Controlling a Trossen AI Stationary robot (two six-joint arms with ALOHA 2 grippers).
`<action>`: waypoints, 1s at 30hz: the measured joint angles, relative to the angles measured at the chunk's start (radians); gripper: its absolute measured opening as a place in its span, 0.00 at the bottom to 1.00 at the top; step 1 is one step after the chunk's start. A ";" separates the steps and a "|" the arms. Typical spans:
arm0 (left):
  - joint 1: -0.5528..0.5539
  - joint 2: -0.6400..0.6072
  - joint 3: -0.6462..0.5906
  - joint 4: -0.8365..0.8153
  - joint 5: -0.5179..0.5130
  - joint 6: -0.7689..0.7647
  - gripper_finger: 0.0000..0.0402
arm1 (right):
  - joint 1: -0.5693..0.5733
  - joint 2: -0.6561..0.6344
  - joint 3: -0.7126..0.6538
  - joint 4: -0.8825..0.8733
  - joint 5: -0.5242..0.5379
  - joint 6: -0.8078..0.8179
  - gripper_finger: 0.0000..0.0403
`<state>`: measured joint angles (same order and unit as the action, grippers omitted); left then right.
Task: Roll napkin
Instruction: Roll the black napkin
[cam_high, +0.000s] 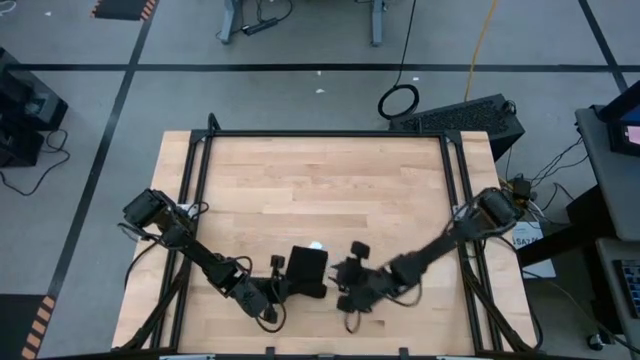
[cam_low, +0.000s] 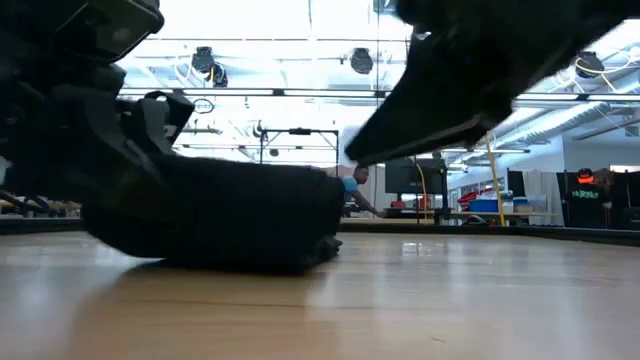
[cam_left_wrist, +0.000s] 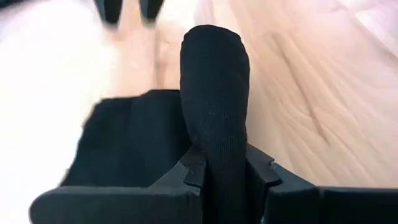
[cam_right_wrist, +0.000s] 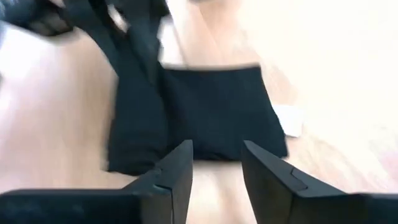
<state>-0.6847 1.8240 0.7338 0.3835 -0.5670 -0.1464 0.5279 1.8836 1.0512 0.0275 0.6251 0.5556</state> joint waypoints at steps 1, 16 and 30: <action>0.003 0.000 0.000 -0.005 0.016 -0.011 0.13 | 0.025 0.003 -0.020 0.062 0.040 0.013 0.32; 0.001 0.000 0.000 -0.079 0.045 -0.138 0.13 | 0.095 0.388 -0.050 0.960 0.089 -0.181 0.46; -0.005 0.000 0.000 -0.105 0.071 -0.215 0.13 | 0.124 0.439 0.098 0.799 0.234 -0.490 0.71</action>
<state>-0.6895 1.8244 0.7334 0.2783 -0.4955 -0.3614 0.6523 2.3228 1.1492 0.8262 0.8590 0.0654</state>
